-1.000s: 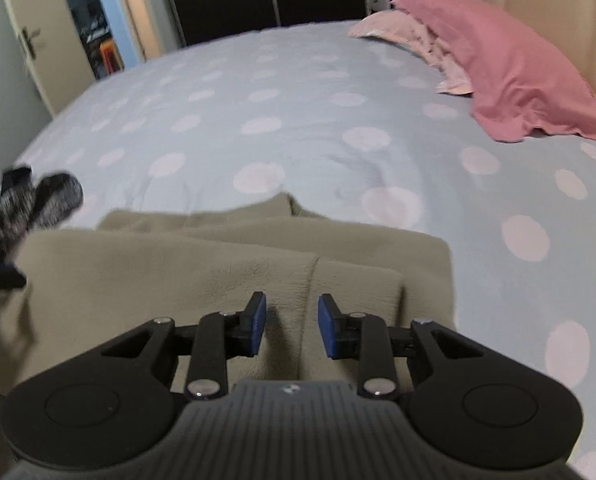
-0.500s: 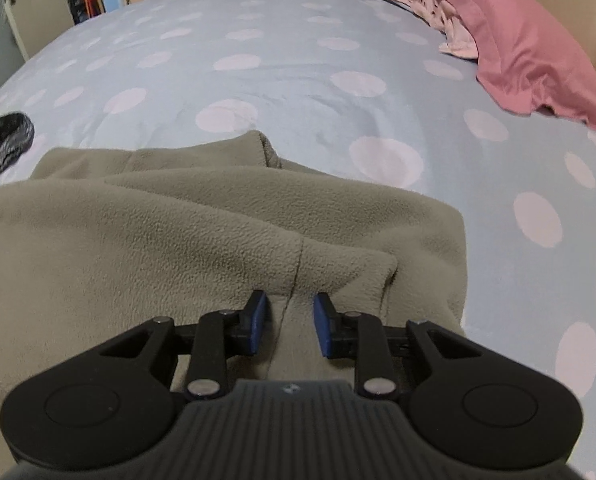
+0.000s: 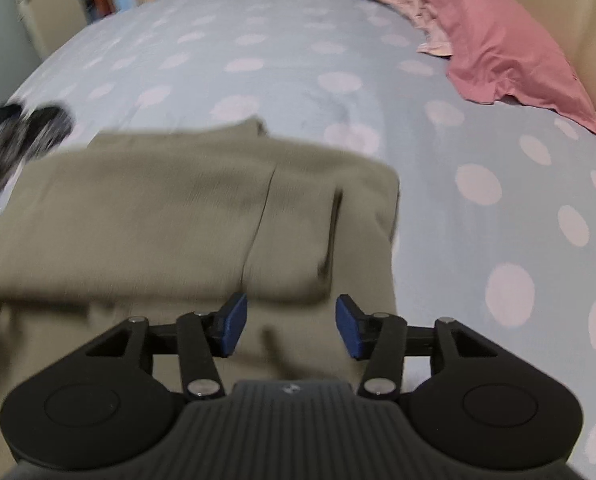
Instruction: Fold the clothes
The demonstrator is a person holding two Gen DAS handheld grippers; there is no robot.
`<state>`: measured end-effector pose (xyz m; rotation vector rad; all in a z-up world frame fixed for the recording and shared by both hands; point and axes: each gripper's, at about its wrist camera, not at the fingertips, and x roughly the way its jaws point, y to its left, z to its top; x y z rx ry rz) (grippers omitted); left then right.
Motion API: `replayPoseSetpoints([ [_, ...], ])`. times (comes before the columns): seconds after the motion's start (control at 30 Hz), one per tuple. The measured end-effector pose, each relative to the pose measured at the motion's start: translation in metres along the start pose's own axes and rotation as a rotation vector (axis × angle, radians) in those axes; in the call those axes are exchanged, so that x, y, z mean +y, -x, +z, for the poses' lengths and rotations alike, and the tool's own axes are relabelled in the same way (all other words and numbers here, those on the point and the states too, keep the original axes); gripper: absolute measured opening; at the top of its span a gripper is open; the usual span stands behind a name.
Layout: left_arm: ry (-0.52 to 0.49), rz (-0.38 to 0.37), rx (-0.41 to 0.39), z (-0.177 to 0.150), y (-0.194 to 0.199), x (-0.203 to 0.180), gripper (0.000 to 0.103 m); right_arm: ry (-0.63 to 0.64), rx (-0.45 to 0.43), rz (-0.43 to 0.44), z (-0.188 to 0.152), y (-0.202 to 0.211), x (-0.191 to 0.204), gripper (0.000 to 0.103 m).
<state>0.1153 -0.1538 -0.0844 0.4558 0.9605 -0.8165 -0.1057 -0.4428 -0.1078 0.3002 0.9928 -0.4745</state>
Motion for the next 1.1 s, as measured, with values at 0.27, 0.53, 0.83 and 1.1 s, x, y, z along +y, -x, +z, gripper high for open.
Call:
replayPoseSetpoints([
  [0.27, -0.02, -0.017, 0.076, -0.071, 0.022, -0.004, 0.049, 0.058, 0.116, -0.01, -0.078, 0.037, -0.014, 0.06],
  [0.53, 0.003, -0.037, 0.228, -0.136, 0.027, -0.009, 0.05, -0.028, 0.248, 0.01, -0.159, 0.051, -0.041, 0.065],
  [0.83, 0.041, -0.123, 0.407, -0.196, 0.029, -0.02, 0.054, -0.093, 0.368, 0.107, -0.203, 0.048, -0.054, 0.067],
  [1.1, -0.009, -0.146, 0.483, -0.222, 0.011, -0.031, 0.058, -0.011, 0.511, 0.077, -0.231, 0.022, -0.041, 0.067],
])
